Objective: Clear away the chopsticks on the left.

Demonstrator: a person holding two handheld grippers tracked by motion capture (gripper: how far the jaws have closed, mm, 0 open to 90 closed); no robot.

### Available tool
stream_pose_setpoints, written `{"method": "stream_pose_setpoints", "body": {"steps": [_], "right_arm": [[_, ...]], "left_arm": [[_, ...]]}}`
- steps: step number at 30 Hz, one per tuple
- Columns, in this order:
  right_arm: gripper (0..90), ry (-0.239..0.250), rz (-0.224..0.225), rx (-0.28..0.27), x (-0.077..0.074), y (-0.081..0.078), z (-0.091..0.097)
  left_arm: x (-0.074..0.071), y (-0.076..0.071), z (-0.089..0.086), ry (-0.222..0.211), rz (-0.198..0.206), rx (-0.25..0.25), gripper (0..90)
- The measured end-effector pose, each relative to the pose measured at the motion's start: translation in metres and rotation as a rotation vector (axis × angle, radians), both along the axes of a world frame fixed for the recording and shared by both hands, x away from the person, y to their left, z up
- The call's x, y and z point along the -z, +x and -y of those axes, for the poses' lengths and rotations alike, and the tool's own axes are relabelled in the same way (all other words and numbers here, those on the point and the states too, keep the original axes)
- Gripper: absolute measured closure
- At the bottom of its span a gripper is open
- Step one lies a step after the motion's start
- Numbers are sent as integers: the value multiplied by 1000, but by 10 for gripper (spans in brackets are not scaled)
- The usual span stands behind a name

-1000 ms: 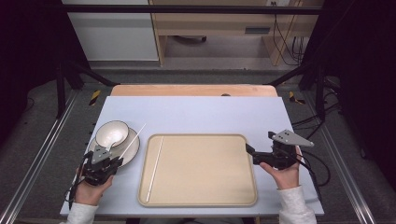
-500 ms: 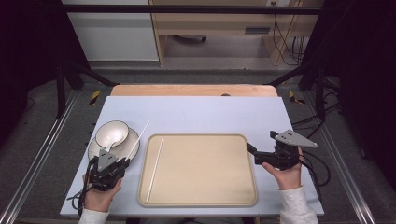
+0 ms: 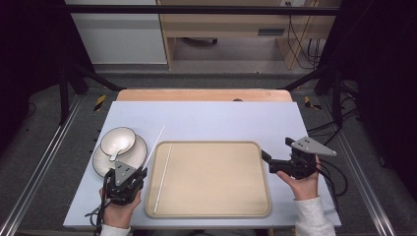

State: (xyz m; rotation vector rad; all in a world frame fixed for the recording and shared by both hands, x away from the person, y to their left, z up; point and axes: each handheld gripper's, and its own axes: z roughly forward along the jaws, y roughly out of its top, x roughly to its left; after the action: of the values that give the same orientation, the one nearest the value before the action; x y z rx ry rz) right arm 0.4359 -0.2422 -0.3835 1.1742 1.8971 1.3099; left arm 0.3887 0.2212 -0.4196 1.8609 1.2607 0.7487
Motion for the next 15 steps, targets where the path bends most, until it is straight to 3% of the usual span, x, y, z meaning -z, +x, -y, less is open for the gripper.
{"method": "stream_pose_setpoints", "body": {"steps": [7,10,13,15], "right_arm": [[44,20,16,-3,-4,-3,2],[43,16,14,-10,-3,-2,1],[43,12,10,-15,-2,-1,0],[43,12,6,-18,-2,-1,-1]], "left_arm": [[2,2,18,-49,3,-16,842],[4,3,26,-42,5,-24,842],[5,3,32,-84,16,-47,842],[5,2,36,-85,20,-53,842]]}}
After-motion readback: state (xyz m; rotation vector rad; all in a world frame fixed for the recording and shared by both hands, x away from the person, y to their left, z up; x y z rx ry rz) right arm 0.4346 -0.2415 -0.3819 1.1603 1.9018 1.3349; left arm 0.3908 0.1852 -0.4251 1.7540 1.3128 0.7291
